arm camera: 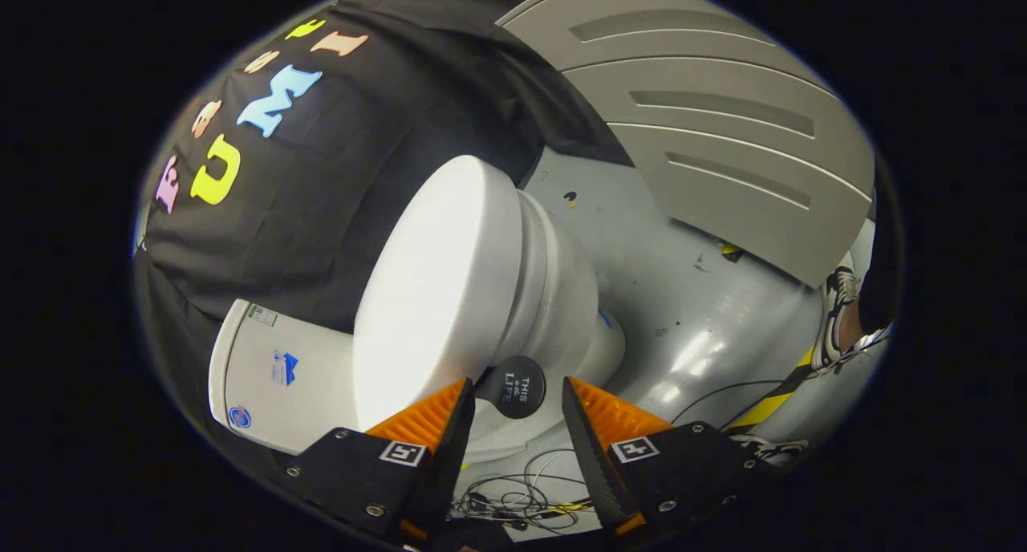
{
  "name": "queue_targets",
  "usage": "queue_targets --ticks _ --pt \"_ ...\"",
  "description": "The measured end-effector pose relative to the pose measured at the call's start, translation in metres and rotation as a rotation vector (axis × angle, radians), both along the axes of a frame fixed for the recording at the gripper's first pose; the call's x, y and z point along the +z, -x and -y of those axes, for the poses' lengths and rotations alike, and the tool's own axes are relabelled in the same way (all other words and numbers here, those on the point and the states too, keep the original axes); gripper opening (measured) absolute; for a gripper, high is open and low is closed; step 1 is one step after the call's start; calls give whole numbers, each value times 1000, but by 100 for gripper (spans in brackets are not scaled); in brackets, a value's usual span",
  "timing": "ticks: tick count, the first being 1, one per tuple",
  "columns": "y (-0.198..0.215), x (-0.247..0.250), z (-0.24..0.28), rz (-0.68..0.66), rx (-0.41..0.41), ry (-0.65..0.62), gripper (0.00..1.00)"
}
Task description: Open the toilet lid.
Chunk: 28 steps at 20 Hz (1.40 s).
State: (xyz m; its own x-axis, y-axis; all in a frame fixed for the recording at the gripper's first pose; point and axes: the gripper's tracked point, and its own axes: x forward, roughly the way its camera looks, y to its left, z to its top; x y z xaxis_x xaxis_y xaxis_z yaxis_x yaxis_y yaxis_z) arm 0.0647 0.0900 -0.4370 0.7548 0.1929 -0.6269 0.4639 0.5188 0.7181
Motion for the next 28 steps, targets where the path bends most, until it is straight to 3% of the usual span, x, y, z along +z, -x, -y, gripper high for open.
queue_targets --ticks 9,16,22,28 --pt "-3 -8 9 -26 -48 -60 25" --pt "-1 -3 16 -24 -75 -86 16" --pt "8 1 20 -27 -130 -87 0" --pt "9 7 22 -48 -145 -58 0"
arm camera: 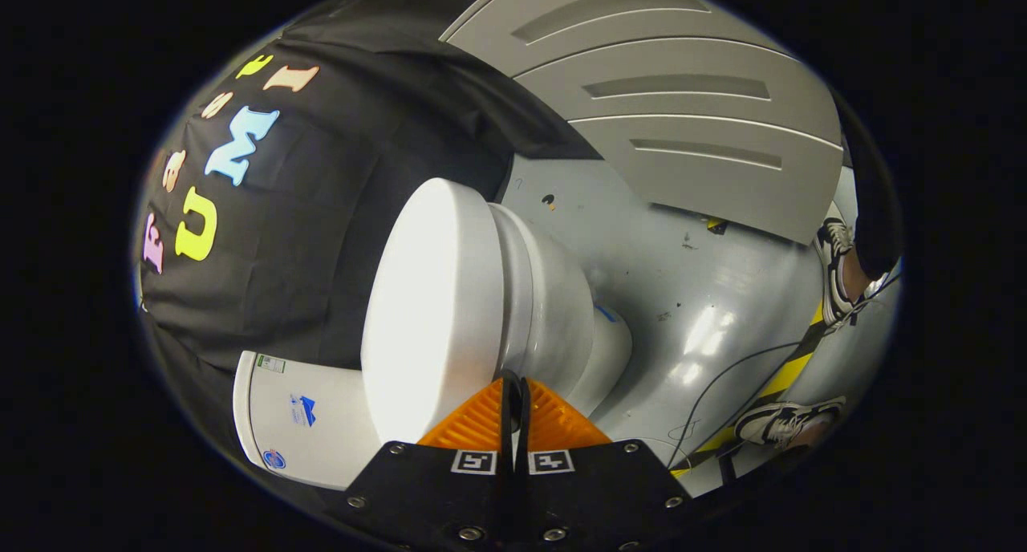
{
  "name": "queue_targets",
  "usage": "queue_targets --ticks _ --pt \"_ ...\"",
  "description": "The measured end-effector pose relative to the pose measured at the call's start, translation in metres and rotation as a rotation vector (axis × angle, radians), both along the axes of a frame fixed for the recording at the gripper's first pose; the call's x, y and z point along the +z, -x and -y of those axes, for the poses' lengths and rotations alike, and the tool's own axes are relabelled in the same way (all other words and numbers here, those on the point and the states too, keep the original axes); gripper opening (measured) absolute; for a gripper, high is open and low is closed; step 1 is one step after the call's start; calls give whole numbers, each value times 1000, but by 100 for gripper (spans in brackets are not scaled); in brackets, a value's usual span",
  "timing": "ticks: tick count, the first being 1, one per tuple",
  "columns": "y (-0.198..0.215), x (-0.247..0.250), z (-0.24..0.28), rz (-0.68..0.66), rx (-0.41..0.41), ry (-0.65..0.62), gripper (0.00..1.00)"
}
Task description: Open the toilet lid.
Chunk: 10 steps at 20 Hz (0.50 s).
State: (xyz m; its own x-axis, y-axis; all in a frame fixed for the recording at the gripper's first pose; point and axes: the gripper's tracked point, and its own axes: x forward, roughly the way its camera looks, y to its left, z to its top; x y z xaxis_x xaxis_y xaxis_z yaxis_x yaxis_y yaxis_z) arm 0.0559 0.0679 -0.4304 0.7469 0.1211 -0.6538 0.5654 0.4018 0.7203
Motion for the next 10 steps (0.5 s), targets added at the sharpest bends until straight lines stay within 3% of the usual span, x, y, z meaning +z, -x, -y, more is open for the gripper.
queue_targets --ticks 10 --pt "-4 19 -1 -38 77 158 0"
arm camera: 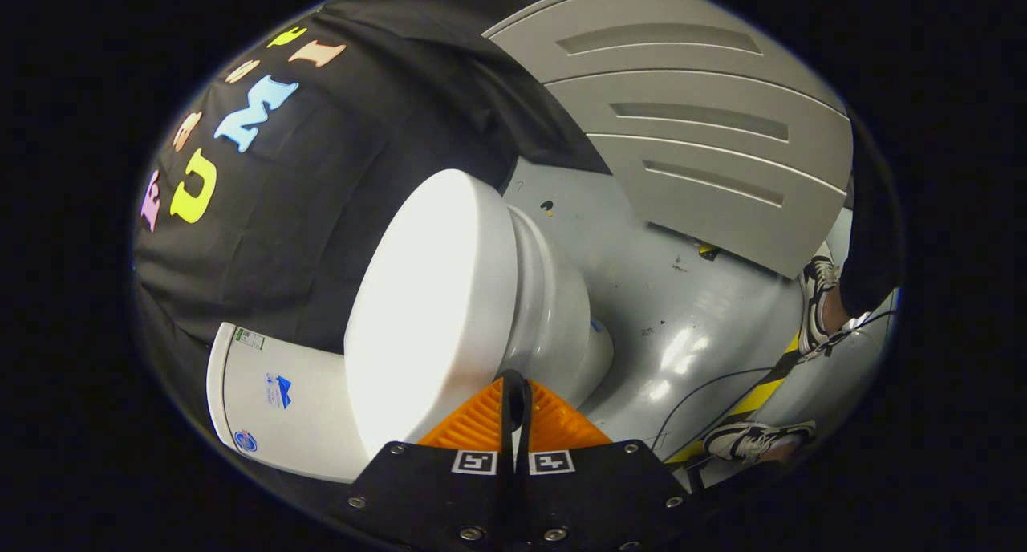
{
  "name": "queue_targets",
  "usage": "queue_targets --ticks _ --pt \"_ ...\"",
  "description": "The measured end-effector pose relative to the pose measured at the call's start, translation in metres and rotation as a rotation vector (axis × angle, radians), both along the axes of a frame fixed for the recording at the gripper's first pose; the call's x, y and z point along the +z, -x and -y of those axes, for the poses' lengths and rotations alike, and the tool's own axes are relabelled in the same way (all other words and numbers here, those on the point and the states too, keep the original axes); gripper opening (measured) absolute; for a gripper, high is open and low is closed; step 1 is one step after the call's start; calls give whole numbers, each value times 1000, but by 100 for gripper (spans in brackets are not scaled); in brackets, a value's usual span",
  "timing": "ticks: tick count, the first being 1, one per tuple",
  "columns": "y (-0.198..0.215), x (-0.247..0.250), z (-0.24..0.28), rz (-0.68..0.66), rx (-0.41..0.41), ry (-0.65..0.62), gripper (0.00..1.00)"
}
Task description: Open the toilet lid.
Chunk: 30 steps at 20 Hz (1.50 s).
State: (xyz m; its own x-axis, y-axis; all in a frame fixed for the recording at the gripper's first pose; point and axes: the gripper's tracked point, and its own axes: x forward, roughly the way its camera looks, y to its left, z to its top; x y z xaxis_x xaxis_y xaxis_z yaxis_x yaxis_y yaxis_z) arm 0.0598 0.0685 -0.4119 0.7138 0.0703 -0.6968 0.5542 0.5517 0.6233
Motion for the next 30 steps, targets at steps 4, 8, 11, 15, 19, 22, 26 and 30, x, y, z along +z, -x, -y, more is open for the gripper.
queue_targets --ticks 4,8,11,15,19,22,26,30 --pt "-2 22 -4 -6 35 76 0" --pt "-1 44 -10 -5 52 141 0" --pt "-3 61 -16 -3 68 219 0" --pt "-7 83 -27 14 92 321 0" --pt "-10 112 -42 27 104 428 0" --pt "-12 132 -54 39 135 543 0" --pt "-14 150 -70 40 141 636 0" --pt "-15 160 -79 57 120 658 0"
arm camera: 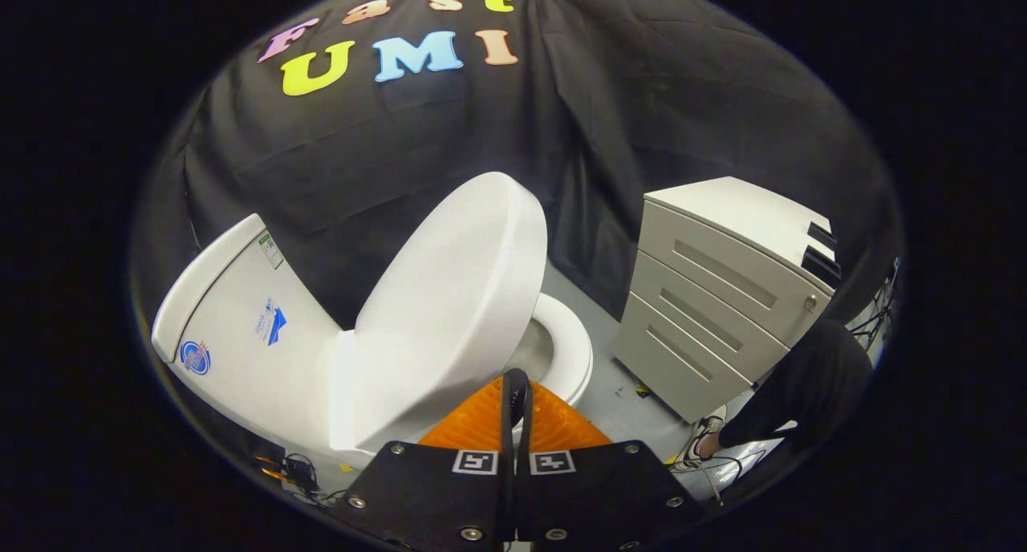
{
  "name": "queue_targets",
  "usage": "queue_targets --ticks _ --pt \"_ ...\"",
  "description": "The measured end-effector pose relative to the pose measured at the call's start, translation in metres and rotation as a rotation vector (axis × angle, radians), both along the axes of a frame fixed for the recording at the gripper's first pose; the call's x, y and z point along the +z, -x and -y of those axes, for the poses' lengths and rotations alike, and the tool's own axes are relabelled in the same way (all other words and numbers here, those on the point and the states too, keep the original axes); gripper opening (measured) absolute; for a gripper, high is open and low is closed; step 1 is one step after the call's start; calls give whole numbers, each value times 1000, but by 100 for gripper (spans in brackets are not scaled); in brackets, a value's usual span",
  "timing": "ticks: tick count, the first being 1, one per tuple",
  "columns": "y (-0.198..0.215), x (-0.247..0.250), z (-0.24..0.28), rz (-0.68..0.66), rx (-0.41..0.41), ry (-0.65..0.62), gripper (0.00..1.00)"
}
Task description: Open the toilet lid.
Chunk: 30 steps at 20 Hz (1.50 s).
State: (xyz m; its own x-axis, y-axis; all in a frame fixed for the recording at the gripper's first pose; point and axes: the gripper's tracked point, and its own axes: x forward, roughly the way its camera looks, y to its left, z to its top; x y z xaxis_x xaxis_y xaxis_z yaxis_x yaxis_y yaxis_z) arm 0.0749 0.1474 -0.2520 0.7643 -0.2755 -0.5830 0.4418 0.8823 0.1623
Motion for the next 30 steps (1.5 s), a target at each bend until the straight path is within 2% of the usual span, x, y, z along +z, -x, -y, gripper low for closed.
queue_targets --ticks 6,18,30 --pt "-1 17 -15 12 9 76 0" --pt "-2 72 -72 13 114 298 0" --pt "-6 114 -151 89 264 355 0"
